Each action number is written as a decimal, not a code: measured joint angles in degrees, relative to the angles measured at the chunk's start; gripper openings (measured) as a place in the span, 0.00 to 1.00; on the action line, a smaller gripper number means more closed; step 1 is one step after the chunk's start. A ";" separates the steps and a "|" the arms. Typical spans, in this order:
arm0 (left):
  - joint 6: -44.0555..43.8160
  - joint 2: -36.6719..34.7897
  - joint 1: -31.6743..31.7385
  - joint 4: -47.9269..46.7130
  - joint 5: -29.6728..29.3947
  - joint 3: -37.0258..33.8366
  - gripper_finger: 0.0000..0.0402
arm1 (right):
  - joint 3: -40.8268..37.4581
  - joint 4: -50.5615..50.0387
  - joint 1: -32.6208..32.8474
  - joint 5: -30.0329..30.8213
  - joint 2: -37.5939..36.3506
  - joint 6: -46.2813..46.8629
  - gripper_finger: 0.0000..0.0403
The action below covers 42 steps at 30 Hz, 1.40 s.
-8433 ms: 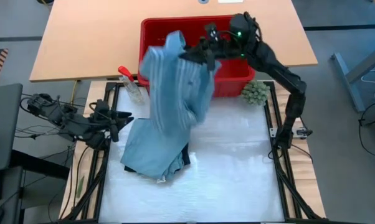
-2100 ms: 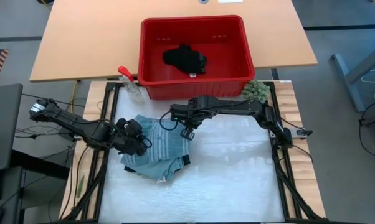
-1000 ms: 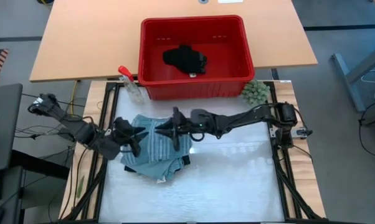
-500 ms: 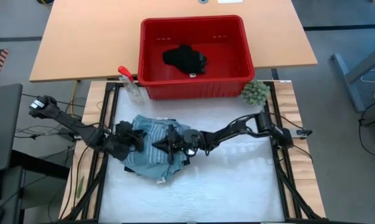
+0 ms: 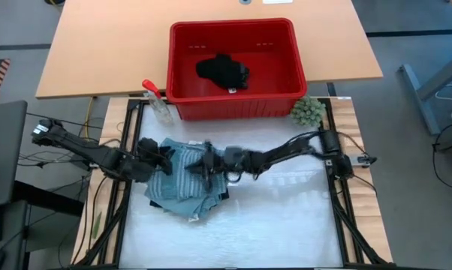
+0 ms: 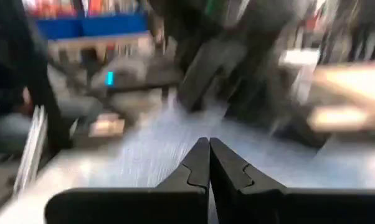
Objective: Fold Laundry from Bin
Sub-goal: Fold the black underwear
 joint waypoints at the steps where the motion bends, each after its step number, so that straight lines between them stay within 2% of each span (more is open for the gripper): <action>1: 2.72 -1.31 0.00 0.40 -1.35 1.24 0.28 | 0.12 -1.20 -0.76 0.03 -2.59 -0.54 0.08; 4: 10.65 -4.84 0.00 1.32 -2.74 4.57 0.28 | 0.29 -7.56 -3.18 0.15 -9.30 -0.79 0.07; 7: 18.93 -7.67 0.00 9.44 -2.05 5.99 0.28 | 0.14 -15.56 -5.65 0.67 -14.62 -2.50 0.08; 9: 24.01 -8.57 0.01 15.68 2.41 5.77 0.28 | 0.28 -20.00 -8.11 1.77 -18.08 -1.46 0.08; 12: 27.54 -7.50 0.43 19.43 8.76 5.58 0.28 | 4.61 -34.47 -15.26 2.48 -21.53 8.43 0.08; 14: 28.10 -5.76 1.03 19.65 11.13 5.53 0.28 | 8.17 -43.82 -21.04 -1.76 -21.34 9.07 0.08; 19: 26.51 -0.14 5.24 20.39 12.23 5.49 0.28 | 21.37 -58.41 -33.44 -6.73 -14.89 8.50 0.09; 24: 20.78 6.64 11.18 20.41 16.24 5.49 0.28 | 37.56 -66.59 -44.77 -13.40 -1.94 6.14 0.13; 28: 13.26 11.12 14.12 23.09 16.68 5.49 0.28 | 50.38 -73.07 -49.97 -15.55 10.41 3.36 0.20; 31: 8.87 13.28 15.37 25.89 16.73 5.48 0.28 | 59.52 -76.18 -52.18 -17.02 18.15 0.09 0.29; 33: 6.75 14.21 15.70 27.54 16.71 5.49 0.28 | 58.30 -73.07 -53.08 -17.06 20.52 -1.27 0.37; 39: 2.58 14.66 16.13 27.59 15.77 5.51 0.28 | 59.95 -76.03 -55.48 -16.68 24.90 -4.41 0.63; 42: 1.84 14.66 16.17 27.56 14.81 5.51 0.28 | 59.51 -77.78 -55.87 -13.56 26.55 -7.14 0.72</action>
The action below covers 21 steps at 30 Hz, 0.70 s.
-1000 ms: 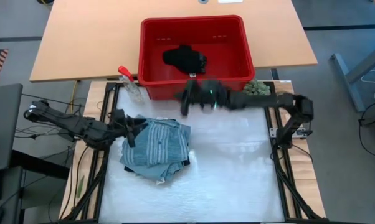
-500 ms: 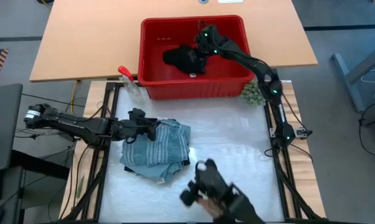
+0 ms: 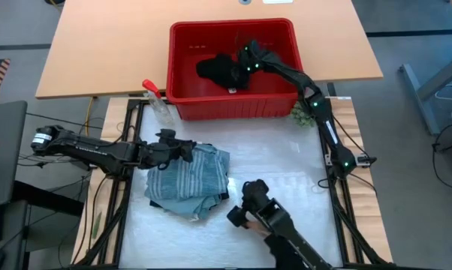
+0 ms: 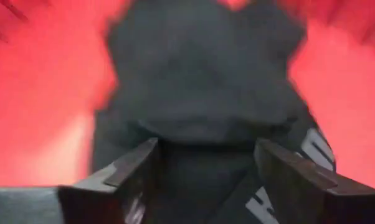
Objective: Fold Laundry from Bin
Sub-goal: Fold the black underwear
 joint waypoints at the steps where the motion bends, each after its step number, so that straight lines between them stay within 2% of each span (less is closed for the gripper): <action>1: -0.19 0.00 0.15 -0.01 -0.18 0.00 0.28 | -0.25 -1.20 0.01 1.44 0.51 -1.29 0.73; 5: -0.75 0.00 0.93 -0.06 -0.19 0.00 0.28 | 0.19 -2.60 0.74 6.67 1.29 -7.22 0.75; 8: -0.75 0.00 1.48 -0.05 -0.09 0.00 0.28 | -0.08 -3.33 1.10 7.76 1.05 -9.68 0.69; 11: -0.75 0.00 1.67 -0.04 -0.08 0.00 0.28 | -0.20 -3.78 1.53 9.22 1.32 -11.27 0.53; 16: -0.28 0.00 1.67 0.83 0.32 0.00 0.28 | 0.05 -0.24 1.49 10.21 -2.11 -14.90 0.08; 17: 0.37 0.00 1.67 1.57 0.53 0.00 0.28 | 0.04 0.73 1.49 10.19 -3.54 -15.63 0.05; 21: 4.63 0.00 1.67 5.34 3.56 0.00 0.28 | 0.04 3.21 2.07 10.11 -10.82 -16.24 0.06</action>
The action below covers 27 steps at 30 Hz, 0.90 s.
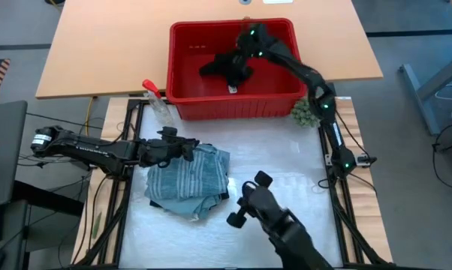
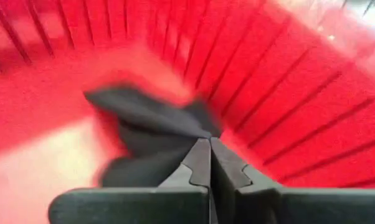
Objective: Fold Laundry from Bin
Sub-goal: Fold the black underwear
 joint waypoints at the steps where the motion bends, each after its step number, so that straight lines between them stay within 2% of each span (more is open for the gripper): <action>1: 1.17 0.00 0.00 0.71 0.79 0.00 0.28 | 0.00 0.19 0.39 -0.23 -2.29 -0.06 0.06; 6: 7.18 0.00 -0.02 1.82 5.48 0.00 0.28 | 0.00 -3.32 3.76 -3.91 -14.77 1.43 0.04; 12: 13.86 0.00 -1.12 3.19 18.42 0.00 0.28 | 0.04 -15.26 11.23 -13.96 -28.08 11.61 0.04; 14: 15.57 -0.01 -2.49 4.29 21.99 0.01 0.28 | 0.04 -20.15 15.34 -15.08 -31.68 13.96 0.04; 16: 17.64 -0.02 -4.47 4.32 23.67 0.02 0.28 | 0.04 -25.37 20.27 -12.70 -34.65 15.99 0.05; 19: 20.63 -0.02 -7.90 3.99 23.37 0.02 0.28 | 0.04 -31.90 27.99 -2.95 -37.37 20.94 0.06; 23: 22.95 -0.02 -10.94 3.56 20.29 0.02 0.28 | 0.04 -36.06 35.49 10.36 -37.23 26.07 0.10; 25: 22.80 -0.02 -11.63 3.58 19.11 0.02 0.28 | -0.02 -35.97 37.25 14.16 -36.14 27.14 0.13; 27: 22.14 -0.02 -11.88 3.64 18.76 0.02 0.28 | -0.04 -35.37 37.33 14.50 -34.81 27.20 0.14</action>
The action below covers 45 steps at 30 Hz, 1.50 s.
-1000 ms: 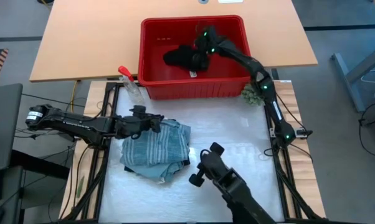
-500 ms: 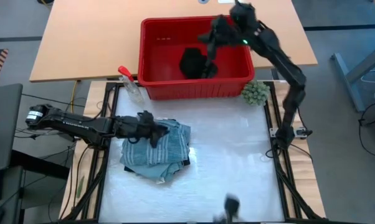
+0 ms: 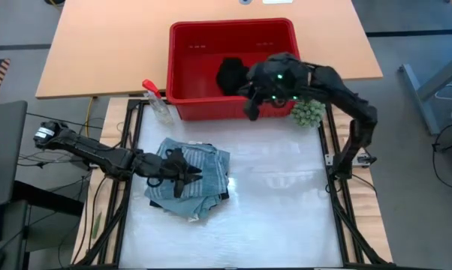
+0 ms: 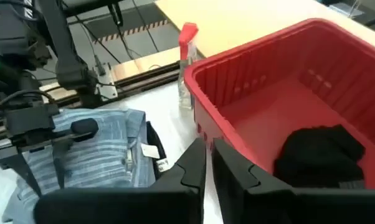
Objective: Fold Laundry from Bin
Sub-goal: Fold the black underwear
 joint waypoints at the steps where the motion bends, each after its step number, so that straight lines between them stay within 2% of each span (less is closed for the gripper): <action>1: -0.05 0.00 -0.08 0.01 0.00 0.00 0.28 | 0.02 0.12 -0.74 -0.87 0.68 0.01 0.14; 7: -3.60 0.00 -0.12 0.01 -4.57 0.00 0.28 | 0.02 0.65 -11.60 -10.34 7.97 -3.16 0.15; 12: -9.58 0.00 -0.12 -0.04 -9.94 0.00 0.28 | 0.02 5.21 -23.32 -17.64 18.70 -9.05 0.15; 16: -15.57 0.00 -0.10 -0.04 -15.12 0.00 0.28 | 0.01 8.74 -30.93 -20.82 27.97 -6.83 0.20; 21: -22.37 0.00 -0.10 -0.04 -20.86 0.00 0.28 | 0.00 11.16 -35.99 -24.90 37.81 -6.04 0.36; 28: -28.42 0.00 0.03 -0.04 -28.55 0.00 0.28 | 0.17 12.49 -36.97 -24.88 46.33 -8.12 0.70; 31: -29.33 0.00 0.82 -0.04 -29.09 0.00 0.28 | 0.42 11.06 -36.54 -22.15 47.73 -10.81 0.75; 33: -29.72 0.00 1.41 -0.02 -28.86 0.00 0.28 | 0.38 10.63 -36.24 -20.20 47.83 -12.73 0.72; 36: -29.77 0.00 2.09 -0.02 -28.09 0.00 0.28 | 0.18 11.53 -35.83 -18.16 46.69 -13.37 0.58; 39: -29.48 0.00 2.42 -0.02 -27.99 0.00 0.28 | -0.23 12.56 -36.02 -17.02 44.68 -13.55 0.33; 41: -28.57 0.00 2.48 -0.03 -28.01 0.00 0.28 | -0.31 14.25 -36.20 -17.03 42.67 -14.11 0.13; 42: -28.01 0.00 2.48 -0.04 -27.99 0.00 0.28 | -0.31 15.57 -36.48 -17.19 41.04 -14.42 0.07; 45: -26.22 0.00 2.51 -0.07 -26.36 0.00 0.28 | -0.04 19.50 -36.84 -17.44 35.18 -14.64 0.07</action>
